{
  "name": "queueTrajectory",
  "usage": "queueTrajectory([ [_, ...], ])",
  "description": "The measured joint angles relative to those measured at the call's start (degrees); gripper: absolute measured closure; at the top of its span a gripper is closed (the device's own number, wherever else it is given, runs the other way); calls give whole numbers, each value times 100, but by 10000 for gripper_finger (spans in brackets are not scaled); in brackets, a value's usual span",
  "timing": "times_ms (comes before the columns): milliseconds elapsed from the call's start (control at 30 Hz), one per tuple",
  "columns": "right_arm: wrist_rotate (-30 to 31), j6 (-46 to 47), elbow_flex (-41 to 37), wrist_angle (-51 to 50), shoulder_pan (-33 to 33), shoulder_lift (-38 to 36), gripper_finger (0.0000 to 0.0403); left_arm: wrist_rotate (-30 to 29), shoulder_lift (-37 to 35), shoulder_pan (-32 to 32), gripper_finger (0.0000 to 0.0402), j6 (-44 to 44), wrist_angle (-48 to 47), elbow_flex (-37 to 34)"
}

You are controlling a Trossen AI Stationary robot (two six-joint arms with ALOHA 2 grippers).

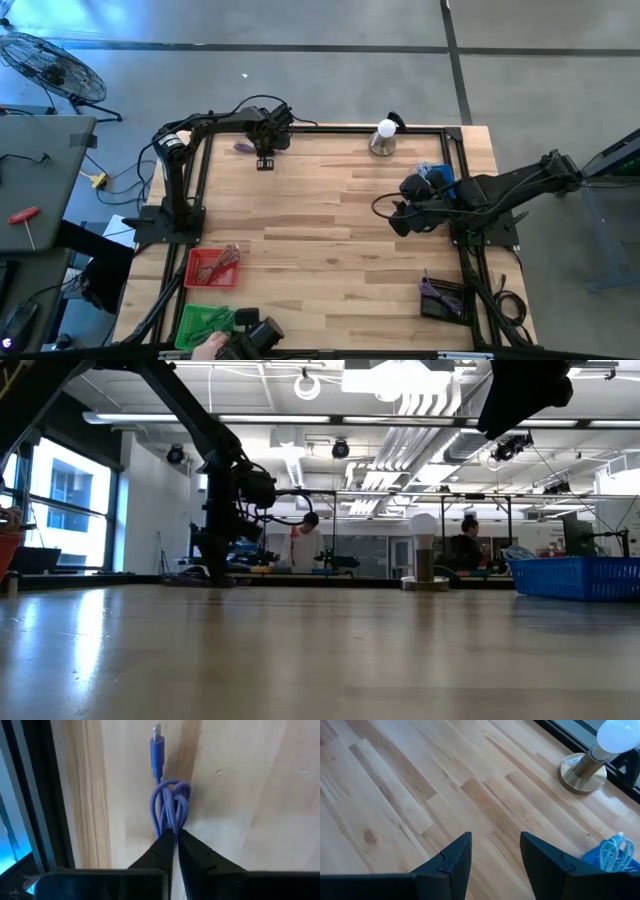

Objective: Pick & Place USB Port
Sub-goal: Put the purple charger cable into the black bin

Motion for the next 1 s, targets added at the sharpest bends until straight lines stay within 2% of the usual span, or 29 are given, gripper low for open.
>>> queueTrajectory([
  [267,-187,-463,0,610,0,0,243,-52,-20,-167,398,40,-449,351],
  [533,-296,-1134,0,1486,150,0,243,237,-28,-892,400,-254,-1589,1587],
  [633,-278,-1503,0,1844,248,0,243,265,-64,-1364,400,-573,-2028,2298],
  [800,8,-1959,0,2158,396,0,243,202,-273,-2510,401,-837,-2395,3602],
  [1000,300,-2320,2,2274,628,-2,243,220,-756,-3865,401,-1162,-1693,4717],
])
